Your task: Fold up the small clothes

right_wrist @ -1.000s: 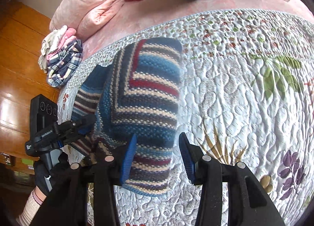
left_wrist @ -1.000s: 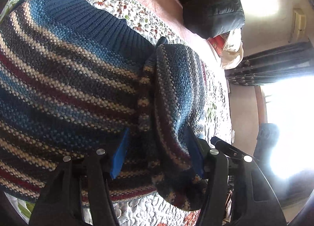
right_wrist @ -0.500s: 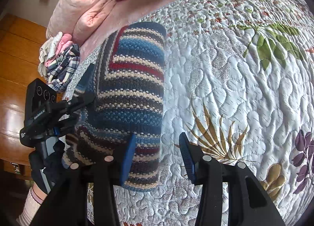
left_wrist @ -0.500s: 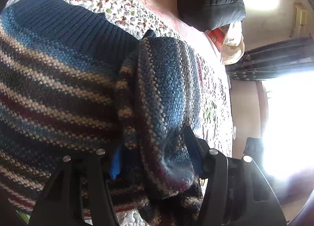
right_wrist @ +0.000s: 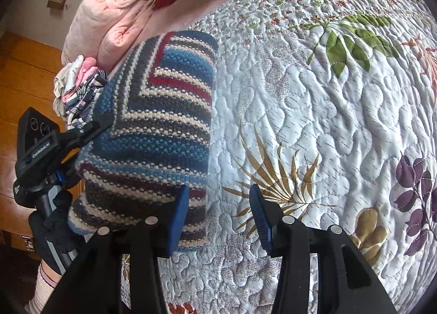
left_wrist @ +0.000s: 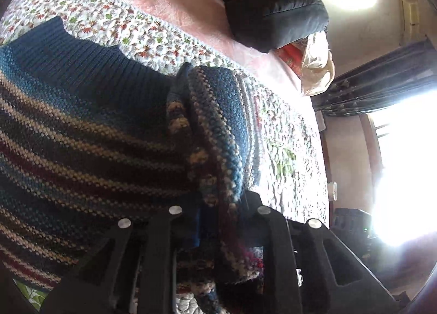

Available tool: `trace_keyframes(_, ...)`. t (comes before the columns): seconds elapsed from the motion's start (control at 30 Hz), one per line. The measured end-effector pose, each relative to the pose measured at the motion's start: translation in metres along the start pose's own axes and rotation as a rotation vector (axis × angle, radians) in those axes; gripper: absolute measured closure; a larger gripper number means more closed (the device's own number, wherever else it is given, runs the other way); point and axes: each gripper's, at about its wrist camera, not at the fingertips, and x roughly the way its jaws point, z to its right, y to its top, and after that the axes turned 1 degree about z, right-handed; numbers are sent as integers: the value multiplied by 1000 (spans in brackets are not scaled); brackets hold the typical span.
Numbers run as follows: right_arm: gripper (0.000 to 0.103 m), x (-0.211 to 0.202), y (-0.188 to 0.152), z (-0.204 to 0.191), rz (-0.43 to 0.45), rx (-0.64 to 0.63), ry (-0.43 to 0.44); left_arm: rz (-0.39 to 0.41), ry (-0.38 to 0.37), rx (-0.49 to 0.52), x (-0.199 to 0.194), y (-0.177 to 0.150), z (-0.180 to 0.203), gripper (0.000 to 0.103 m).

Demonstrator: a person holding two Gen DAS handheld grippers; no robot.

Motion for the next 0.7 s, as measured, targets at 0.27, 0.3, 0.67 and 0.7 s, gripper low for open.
trace_keyframes(0.27,53,-10,-3,-18,10,-42,16,98,-49,65,-66,18,2,86)
trace_keyframes(0.3,53,-8,-3,-22,10,-48,20,103,-46,58,-74,19,-4,86)
trace_keyframes(0.67,50,23,-5,-84,-40,-131,68,159,50,0,-141,39,-72,87)
trace_keyframes(0.7,50,27,-6,-90,-48,-139,76,164,58,2,-145,41,-77,87)
